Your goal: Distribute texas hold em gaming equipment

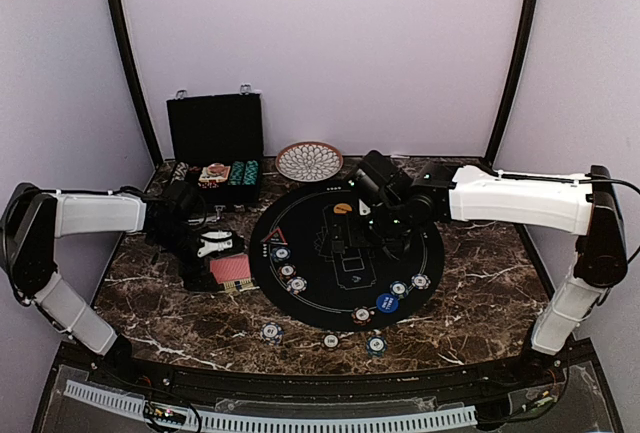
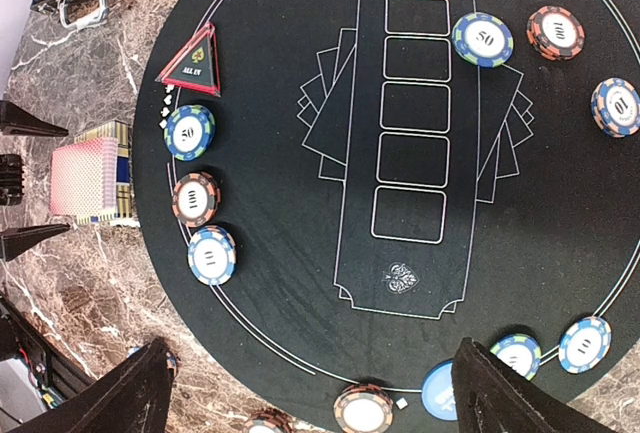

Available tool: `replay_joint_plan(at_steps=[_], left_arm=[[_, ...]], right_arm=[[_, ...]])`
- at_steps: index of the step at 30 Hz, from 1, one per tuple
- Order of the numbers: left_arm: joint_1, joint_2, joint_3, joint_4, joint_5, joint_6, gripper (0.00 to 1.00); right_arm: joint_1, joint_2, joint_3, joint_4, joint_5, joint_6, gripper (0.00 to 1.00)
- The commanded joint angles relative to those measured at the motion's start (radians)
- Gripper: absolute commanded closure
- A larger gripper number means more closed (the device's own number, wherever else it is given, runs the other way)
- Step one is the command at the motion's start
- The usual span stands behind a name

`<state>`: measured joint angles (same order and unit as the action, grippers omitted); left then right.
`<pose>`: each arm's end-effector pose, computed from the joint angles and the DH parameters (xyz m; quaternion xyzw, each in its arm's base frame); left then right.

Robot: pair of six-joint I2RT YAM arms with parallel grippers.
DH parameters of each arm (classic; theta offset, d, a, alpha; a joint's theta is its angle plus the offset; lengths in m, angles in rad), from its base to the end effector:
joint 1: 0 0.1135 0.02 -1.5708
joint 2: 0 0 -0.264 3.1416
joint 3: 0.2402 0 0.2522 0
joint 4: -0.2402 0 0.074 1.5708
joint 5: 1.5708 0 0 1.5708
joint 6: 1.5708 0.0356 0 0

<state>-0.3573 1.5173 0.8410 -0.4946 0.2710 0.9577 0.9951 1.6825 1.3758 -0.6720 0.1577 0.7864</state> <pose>0.2558 -0.1057 0.1708 0.6147 0.7522 -0.0683 0.2271 0.2018 0.3006 0.2685 -0.0765 0.9507 0.1788 0.2415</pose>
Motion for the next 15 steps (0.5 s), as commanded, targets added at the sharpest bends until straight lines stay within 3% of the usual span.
replay_joint_plan(at_steps=[1,15], left_arm=[[-0.009,0.017,0.016,0.009,-0.003,-0.006,0.01],[-0.011,0.057,0.021,0.033,-0.013,-0.014,0.01]], right_arm=[[0.011,-0.028,-0.012,0.026,0.013,-0.003,0.01],[0.011,-0.033,-0.023,0.024,0.013,-0.001,0.02]])
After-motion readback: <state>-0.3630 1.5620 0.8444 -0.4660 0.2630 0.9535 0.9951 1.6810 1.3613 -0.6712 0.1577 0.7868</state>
